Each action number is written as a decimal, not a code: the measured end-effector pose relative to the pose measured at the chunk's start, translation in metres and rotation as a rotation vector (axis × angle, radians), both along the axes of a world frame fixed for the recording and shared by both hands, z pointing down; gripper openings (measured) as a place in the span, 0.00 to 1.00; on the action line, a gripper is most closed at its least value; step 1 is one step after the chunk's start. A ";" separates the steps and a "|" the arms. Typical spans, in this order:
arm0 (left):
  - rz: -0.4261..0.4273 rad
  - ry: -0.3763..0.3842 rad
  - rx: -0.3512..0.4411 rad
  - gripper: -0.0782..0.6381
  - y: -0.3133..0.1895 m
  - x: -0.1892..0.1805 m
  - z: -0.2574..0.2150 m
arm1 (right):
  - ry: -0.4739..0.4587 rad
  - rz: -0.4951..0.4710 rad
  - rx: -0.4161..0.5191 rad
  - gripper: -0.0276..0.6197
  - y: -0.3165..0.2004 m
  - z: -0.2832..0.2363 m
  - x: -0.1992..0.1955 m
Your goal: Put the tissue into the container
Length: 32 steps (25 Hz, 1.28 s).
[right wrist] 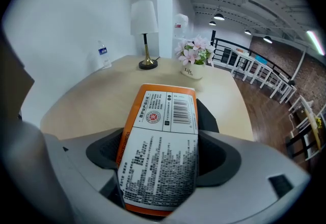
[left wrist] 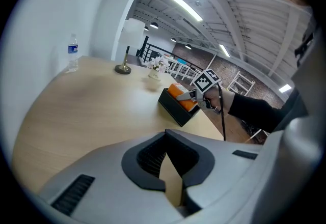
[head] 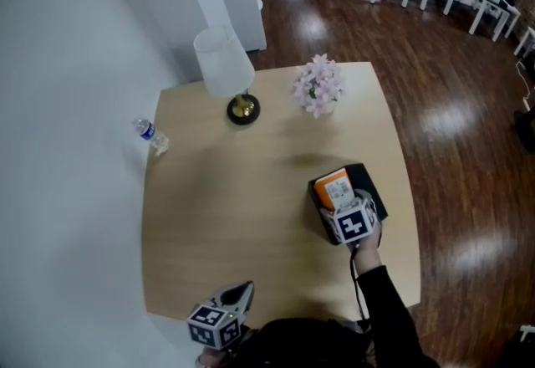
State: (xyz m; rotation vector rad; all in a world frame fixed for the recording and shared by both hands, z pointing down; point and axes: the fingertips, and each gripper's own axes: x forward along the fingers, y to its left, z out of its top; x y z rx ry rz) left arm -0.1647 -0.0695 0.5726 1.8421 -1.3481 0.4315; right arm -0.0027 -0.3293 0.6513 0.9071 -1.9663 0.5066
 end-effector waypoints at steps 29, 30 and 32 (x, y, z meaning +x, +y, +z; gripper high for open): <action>0.051 0.017 0.121 0.12 0.021 -0.004 -0.019 | -0.454 0.083 -0.146 0.16 0.235 -0.068 -0.016; 0.054 0.010 0.120 0.12 0.022 -0.004 -0.018 | -0.452 0.057 -0.139 0.14 0.240 -0.069 -0.018; 0.071 -0.023 0.123 0.12 0.025 -0.004 -0.018 | -0.458 0.020 -0.120 0.05 0.247 -0.072 -0.023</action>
